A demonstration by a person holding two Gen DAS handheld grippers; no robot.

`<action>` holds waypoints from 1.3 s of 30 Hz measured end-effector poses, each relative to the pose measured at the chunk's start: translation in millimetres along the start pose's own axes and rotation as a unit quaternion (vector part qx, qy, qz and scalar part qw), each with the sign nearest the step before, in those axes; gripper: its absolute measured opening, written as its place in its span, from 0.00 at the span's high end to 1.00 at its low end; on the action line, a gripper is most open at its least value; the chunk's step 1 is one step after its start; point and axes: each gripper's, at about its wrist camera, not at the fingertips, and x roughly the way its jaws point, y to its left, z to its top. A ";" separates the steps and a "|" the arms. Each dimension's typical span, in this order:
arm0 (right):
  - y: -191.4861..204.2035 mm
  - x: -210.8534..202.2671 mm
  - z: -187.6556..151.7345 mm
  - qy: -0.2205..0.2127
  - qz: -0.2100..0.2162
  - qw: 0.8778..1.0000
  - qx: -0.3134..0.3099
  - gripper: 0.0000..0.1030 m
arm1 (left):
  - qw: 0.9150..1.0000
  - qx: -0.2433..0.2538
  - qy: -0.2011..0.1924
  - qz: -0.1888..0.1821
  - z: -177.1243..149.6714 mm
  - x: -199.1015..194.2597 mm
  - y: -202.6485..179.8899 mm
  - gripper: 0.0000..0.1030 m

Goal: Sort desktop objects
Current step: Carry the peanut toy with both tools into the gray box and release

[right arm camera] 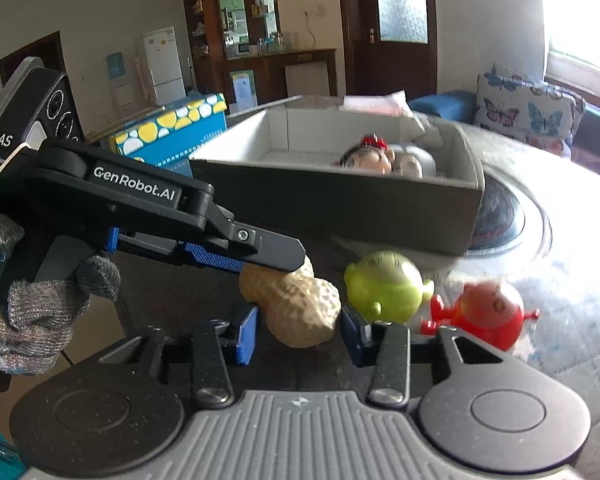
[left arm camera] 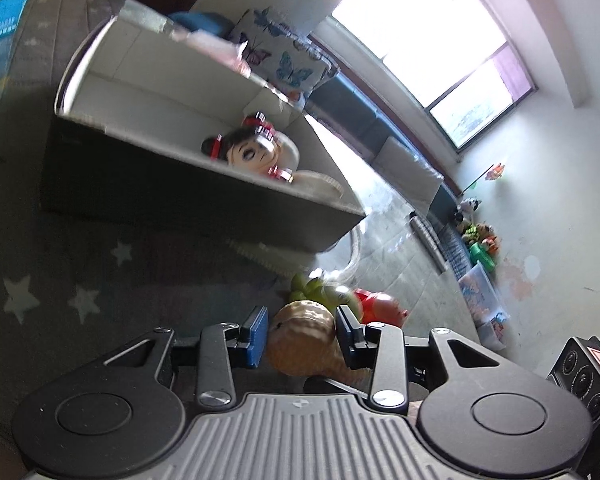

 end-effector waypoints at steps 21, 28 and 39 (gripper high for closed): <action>-9.0 44.4 103.4 -0.053 0.012 0.997 -0.053 0.58 | 0.996 0.003 -0.084 0.004 100.0 -16.5 11.9 0.61; -32.2 96.3 122.9 0.001 0.034 0.999 -0.028 0.58 | 0.998 -0.027 -0.052 0.032 129.2 18.9 43.4 0.61; -40.8 130.8 119.3 0.061 0.053 0.996 -0.027 0.58 | 0.997 -0.031 -0.016 0.073 134.9 44.6 57.7 0.61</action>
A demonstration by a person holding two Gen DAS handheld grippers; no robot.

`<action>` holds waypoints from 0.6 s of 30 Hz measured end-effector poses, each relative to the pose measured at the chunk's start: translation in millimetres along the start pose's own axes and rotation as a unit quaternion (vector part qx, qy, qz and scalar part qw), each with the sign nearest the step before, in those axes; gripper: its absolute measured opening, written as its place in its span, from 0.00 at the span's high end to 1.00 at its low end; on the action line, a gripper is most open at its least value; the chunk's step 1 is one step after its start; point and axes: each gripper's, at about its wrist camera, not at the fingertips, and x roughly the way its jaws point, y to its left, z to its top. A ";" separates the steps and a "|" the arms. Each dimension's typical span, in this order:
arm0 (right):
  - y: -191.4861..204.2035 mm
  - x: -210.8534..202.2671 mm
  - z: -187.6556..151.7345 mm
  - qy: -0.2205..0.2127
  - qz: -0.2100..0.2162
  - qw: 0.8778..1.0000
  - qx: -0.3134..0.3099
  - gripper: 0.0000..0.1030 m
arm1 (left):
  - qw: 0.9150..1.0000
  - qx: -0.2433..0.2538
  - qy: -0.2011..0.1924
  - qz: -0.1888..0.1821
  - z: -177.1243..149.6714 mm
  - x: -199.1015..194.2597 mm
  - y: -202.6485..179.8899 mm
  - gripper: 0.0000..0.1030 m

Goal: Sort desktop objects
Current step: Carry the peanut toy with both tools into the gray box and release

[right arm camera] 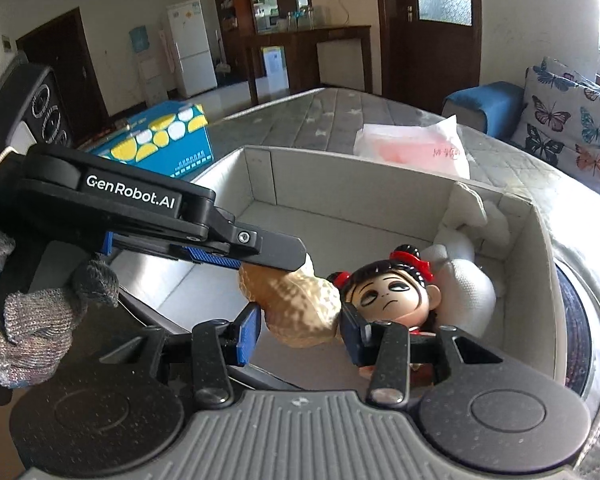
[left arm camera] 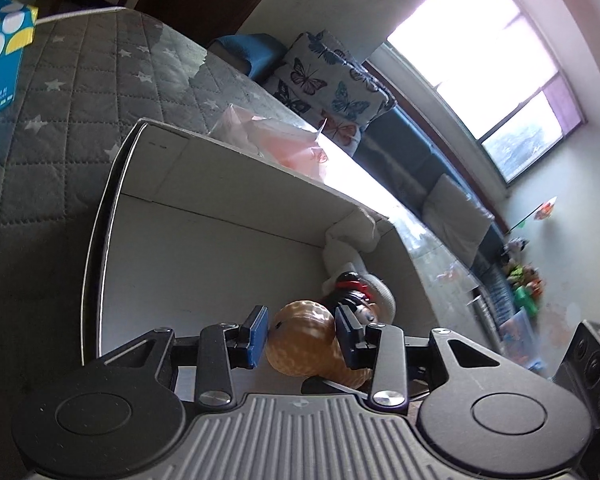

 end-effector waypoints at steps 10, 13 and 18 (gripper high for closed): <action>1.4 -3.0 -1.8 0.003 0.001 1.000 0.002 0.57 | 1.000 0.015 0.003 0.022 -3.8 4.0 -5.6 0.61; 3.1 -5.8 -3.1 0.001 -0.001 1.000 0.001 0.57 | 1.000 0.016 0.001 0.023 -5.2 3.9 -6.3 0.61; 1.2 -15.3 -2.4 -0.011 0.000 1.000 0.008 0.51 | 0.999 0.021 -0.008 0.028 -7.7 0.6 -9.6 0.62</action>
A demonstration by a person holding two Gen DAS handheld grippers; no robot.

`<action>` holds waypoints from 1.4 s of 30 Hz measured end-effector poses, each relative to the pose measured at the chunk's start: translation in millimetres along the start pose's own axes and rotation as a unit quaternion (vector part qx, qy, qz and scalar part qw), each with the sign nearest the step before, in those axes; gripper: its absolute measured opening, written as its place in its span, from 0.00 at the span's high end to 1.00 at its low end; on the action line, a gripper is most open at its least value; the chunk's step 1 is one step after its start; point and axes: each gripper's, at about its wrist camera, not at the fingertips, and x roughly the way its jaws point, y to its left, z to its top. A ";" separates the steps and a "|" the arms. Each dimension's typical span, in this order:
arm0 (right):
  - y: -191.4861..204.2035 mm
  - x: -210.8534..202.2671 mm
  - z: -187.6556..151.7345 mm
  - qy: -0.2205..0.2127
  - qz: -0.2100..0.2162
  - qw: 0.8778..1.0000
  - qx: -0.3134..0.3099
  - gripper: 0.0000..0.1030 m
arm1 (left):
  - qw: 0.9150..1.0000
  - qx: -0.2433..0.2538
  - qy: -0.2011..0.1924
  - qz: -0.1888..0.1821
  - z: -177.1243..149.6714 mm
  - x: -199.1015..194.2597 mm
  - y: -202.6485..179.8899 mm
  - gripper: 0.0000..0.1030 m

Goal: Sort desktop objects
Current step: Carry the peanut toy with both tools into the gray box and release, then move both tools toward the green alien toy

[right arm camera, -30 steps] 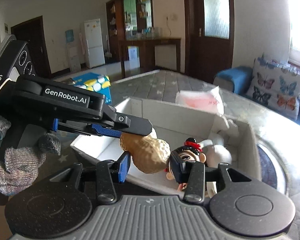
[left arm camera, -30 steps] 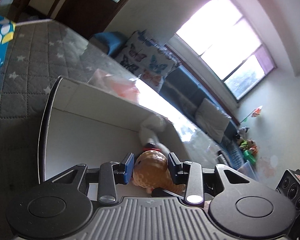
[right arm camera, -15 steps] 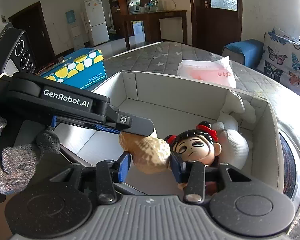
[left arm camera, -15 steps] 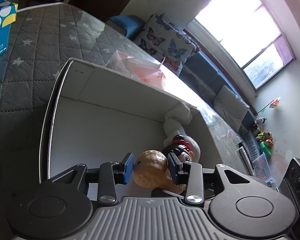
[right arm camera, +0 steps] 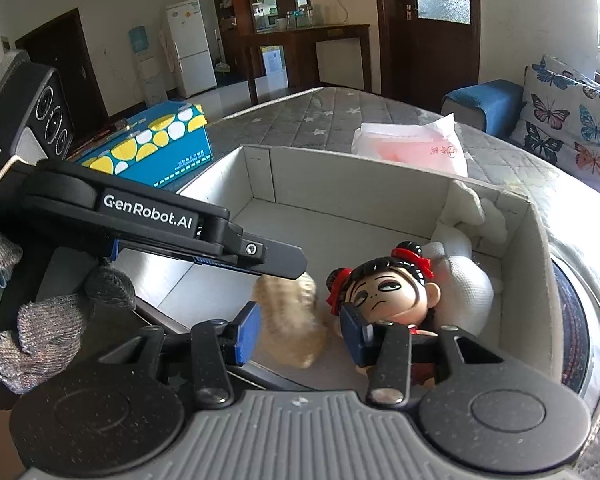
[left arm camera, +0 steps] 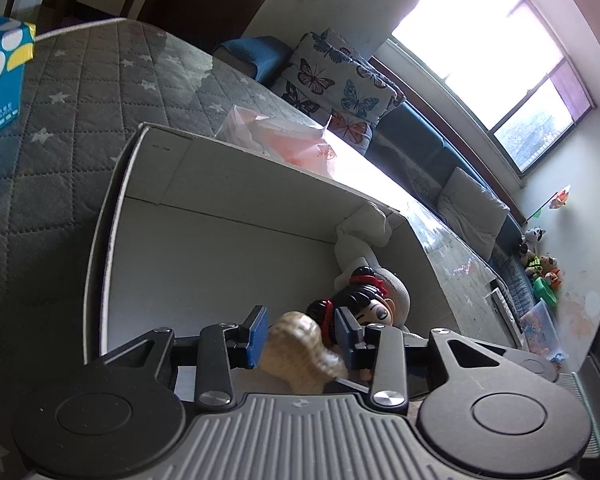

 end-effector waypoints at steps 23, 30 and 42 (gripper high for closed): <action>24.9 -103.8 -75.6 -0.083 -0.063 0.995 0.001 0.22 | 0.997 0.054 -0.050 -0.032 -58.2 -63.1 -50.7 0.62; 27.8 -105.9 -105.0 -0.079 -0.083 0.993 0.012 0.22 | 0.997 0.058 -0.010 -0.051 -88.0 -49.1 -56.9 0.62; 21.4 -92.4 -127.4 -0.061 -0.084 0.994 0.041 0.22 | 0.993 0.054 0.043 -0.092 -117.3 -29.7 -70.5 0.62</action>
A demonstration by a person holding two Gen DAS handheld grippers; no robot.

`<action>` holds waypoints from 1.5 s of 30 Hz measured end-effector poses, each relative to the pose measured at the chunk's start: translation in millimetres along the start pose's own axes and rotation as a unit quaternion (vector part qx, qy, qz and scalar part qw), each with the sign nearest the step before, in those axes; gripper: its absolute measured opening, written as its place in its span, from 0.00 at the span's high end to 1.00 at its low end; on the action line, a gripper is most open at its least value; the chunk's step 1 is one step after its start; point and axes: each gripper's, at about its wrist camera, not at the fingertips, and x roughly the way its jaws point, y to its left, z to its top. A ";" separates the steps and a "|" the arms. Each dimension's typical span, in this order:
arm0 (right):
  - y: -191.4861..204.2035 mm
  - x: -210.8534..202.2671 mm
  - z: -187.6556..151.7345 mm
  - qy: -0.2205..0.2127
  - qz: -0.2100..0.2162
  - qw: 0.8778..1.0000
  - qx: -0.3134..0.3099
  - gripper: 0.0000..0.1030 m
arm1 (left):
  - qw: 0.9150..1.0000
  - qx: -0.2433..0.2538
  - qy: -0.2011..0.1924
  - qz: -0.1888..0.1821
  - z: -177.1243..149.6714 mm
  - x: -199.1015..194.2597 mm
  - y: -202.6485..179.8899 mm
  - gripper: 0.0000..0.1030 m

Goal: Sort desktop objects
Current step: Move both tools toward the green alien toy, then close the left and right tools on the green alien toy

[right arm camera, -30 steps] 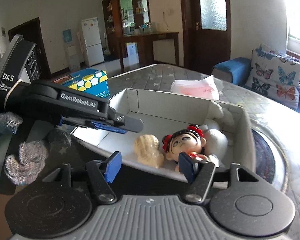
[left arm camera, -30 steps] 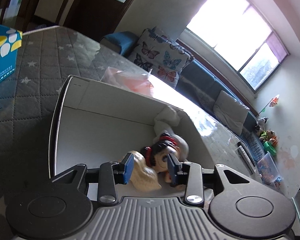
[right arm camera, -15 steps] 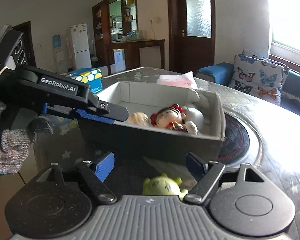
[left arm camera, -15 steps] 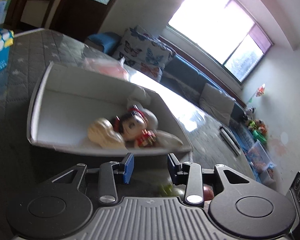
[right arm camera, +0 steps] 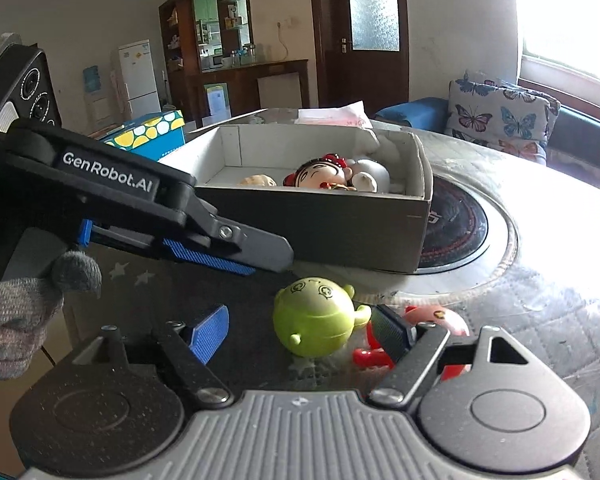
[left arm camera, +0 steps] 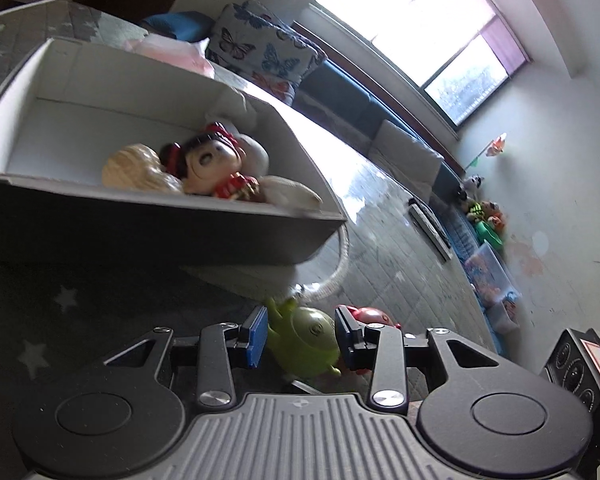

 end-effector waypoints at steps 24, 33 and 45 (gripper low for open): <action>7.0 15.2 -1.9 0.005 -0.024 1.000 -0.008 0.46 | 0.999 -0.032 0.014 -0.005 -3.7 13.6 7.8 0.61; 3.5 17.9 -4.8 0.011 -0.024 1.000 0.009 0.53 | 0.999 -0.028 0.018 -0.013 -4.7 14.6 9.3 0.61; 9.8 2.8 3.7 -0.008 -0.021 1.000 -0.007 0.53 | 0.999 -0.019 -0.005 -0.027 -2.0 -6.6 1.2 0.61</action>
